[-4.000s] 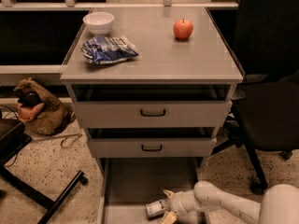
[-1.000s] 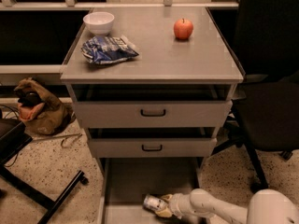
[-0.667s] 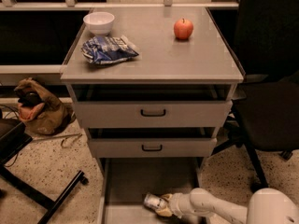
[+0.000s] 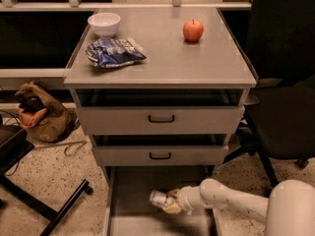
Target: Pick blue plastic bottle from bottom drawer and place on counter
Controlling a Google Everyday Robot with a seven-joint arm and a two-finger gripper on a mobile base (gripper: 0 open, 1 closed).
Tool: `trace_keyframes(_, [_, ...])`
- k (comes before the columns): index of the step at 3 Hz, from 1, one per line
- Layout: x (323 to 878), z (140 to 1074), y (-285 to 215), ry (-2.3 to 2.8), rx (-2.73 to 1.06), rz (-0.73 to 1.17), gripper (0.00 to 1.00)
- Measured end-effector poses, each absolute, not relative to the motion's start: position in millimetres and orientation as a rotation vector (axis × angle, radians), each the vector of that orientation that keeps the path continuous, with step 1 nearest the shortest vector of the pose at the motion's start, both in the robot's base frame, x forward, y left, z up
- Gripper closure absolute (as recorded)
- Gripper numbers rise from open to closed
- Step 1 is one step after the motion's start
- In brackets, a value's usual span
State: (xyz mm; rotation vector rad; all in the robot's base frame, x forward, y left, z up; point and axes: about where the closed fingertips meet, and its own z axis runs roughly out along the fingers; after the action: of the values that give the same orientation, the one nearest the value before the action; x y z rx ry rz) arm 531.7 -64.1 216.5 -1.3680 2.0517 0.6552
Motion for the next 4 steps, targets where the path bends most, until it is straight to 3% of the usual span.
trace_keyframes(2, [553.8,325.0,-56.2,1.953,-1.386,0.664,1.00])
trace_keyframes(4, [557.1,354.1,-63.3,1.974,-1.413,0.601,1.00])
